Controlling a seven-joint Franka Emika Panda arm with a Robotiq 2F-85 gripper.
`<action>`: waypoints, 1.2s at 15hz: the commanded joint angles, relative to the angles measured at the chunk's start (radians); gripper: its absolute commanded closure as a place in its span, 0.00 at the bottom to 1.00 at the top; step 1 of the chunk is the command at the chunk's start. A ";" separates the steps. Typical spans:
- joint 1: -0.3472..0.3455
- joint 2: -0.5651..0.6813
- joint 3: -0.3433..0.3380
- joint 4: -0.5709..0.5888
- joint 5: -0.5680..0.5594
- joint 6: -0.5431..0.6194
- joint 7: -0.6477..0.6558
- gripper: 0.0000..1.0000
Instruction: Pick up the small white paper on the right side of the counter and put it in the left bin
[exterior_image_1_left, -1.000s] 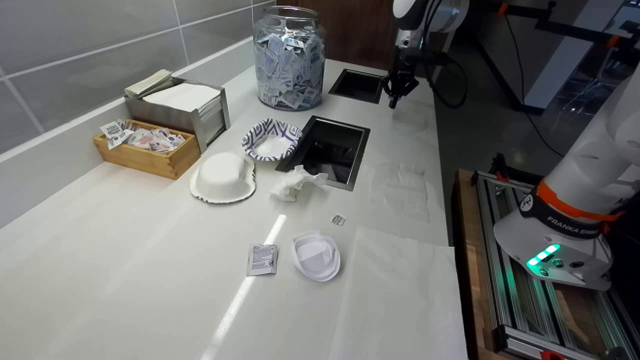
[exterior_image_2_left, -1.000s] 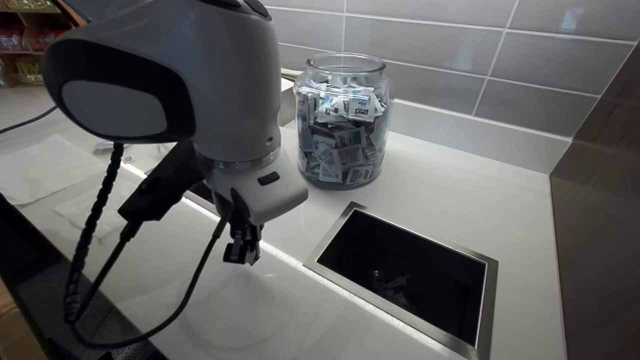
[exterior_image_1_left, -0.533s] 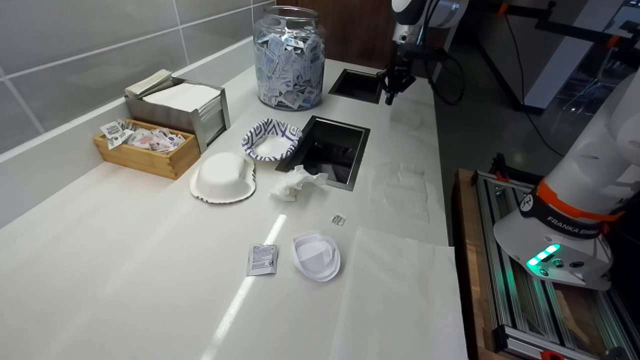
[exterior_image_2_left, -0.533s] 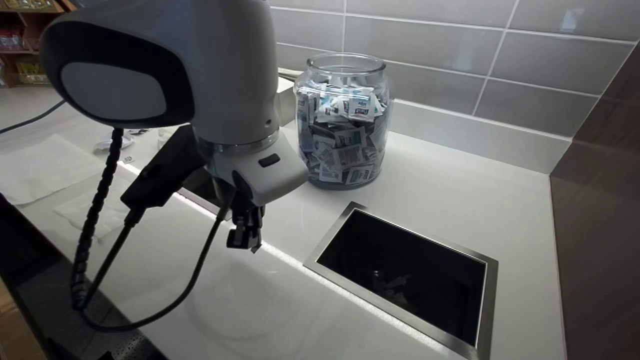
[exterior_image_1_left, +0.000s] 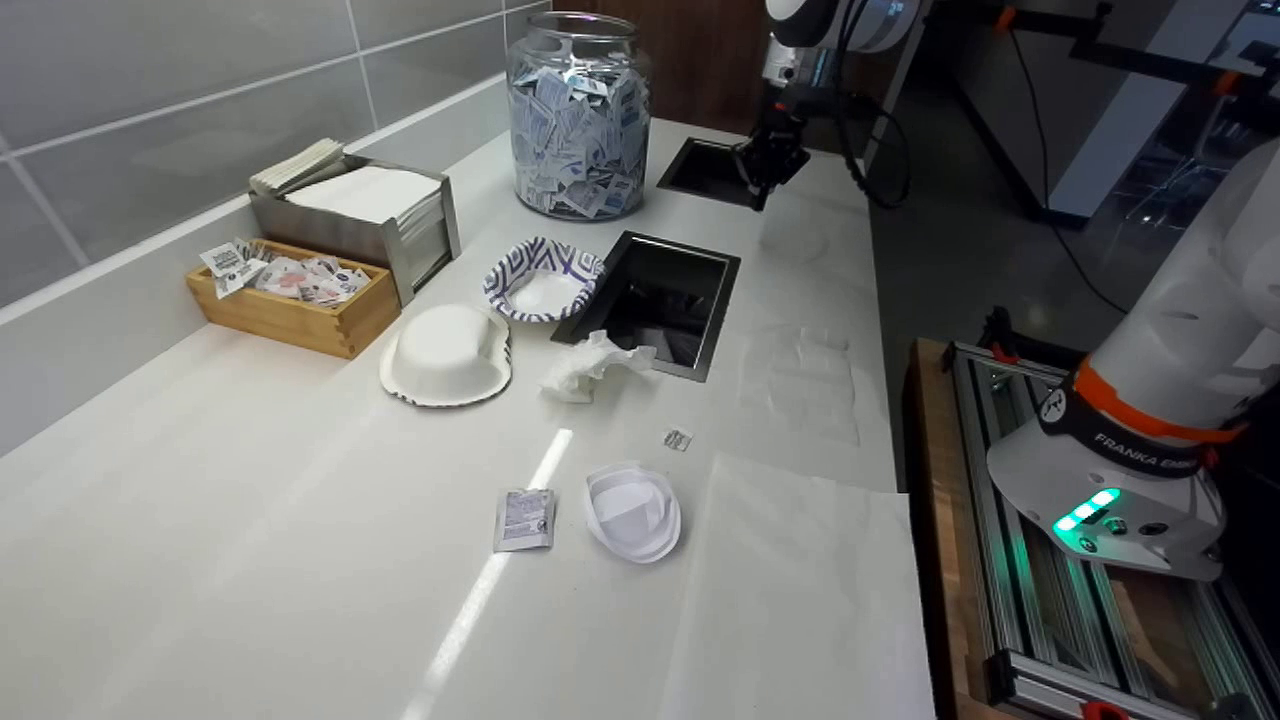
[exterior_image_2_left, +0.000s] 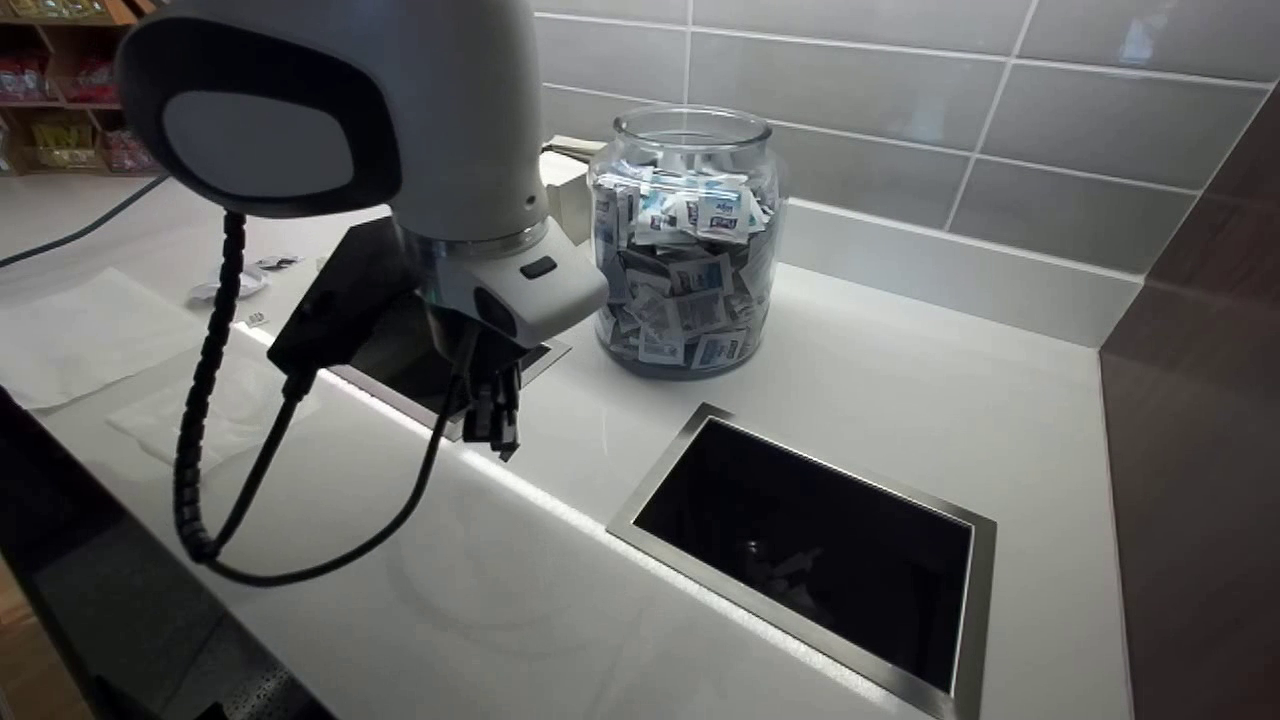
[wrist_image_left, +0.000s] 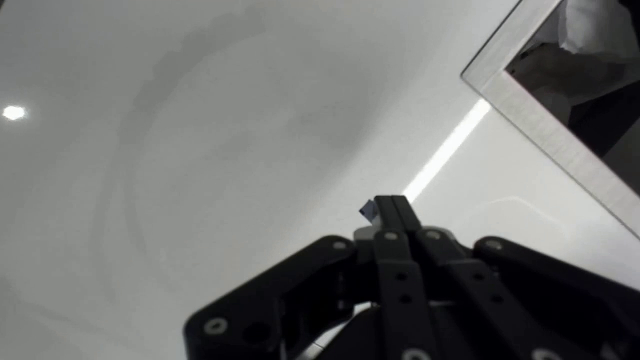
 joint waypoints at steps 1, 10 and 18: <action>0.039 -0.047 0.026 -0.032 -0.030 0.007 -0.021 1.00; 0.127 -0.111 0.109 -0.076 -0.043 -0.043 -0.093 1.00; 0.155 -0.125 0.141 -0.077 -0.017 -0.069 -0.169 1.00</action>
